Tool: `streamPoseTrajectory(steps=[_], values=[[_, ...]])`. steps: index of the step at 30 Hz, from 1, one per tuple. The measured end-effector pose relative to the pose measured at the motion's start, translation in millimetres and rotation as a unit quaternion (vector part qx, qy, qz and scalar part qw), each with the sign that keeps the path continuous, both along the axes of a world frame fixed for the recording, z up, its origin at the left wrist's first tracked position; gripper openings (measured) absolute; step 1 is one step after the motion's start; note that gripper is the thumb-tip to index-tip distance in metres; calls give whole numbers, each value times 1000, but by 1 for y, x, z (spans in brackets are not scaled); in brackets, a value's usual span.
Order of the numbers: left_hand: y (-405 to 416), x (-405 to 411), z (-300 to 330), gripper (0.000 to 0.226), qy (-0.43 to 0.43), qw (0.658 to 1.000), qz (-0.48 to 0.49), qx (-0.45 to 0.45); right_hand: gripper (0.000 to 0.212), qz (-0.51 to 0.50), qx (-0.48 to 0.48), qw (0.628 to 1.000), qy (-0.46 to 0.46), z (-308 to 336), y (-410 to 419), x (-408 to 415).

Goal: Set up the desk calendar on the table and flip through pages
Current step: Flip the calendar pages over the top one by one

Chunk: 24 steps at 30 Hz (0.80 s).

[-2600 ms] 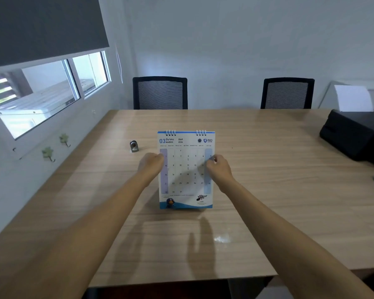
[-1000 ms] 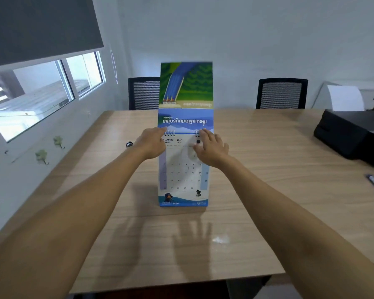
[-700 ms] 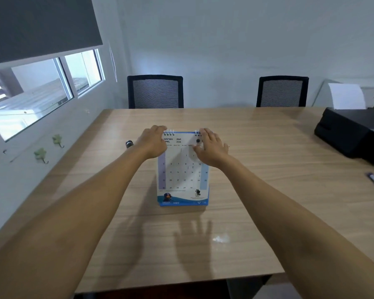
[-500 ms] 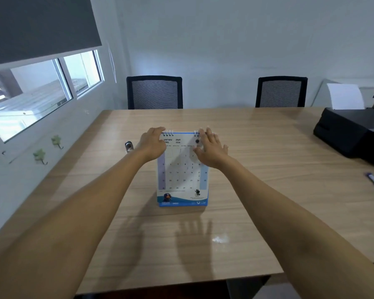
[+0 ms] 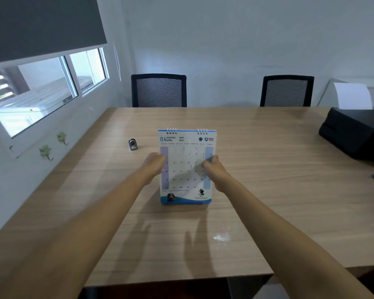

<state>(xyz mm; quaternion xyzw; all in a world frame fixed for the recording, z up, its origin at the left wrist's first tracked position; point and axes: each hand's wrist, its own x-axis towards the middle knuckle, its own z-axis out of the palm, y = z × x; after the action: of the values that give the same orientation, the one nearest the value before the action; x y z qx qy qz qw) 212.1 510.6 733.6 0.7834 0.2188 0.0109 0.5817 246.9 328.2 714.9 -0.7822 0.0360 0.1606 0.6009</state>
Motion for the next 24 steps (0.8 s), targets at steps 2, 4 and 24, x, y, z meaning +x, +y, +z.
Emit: streamPoseTrajectory(steps=[2, 4, 24], values=[[1, 2, 2, 16, 6, 1000, 4, 15, 40, -5, -14, 1000, -8, 2, -1, 0], [2, 2, 6, 13, 5, 998, 24, 51, 36, -20, -25, 999, -28, 4, -3, 0], [41, -5, 59, 32, -95, 956, -28, -274, 23, -23, 301, 953, 4, 95, -33, 4]])
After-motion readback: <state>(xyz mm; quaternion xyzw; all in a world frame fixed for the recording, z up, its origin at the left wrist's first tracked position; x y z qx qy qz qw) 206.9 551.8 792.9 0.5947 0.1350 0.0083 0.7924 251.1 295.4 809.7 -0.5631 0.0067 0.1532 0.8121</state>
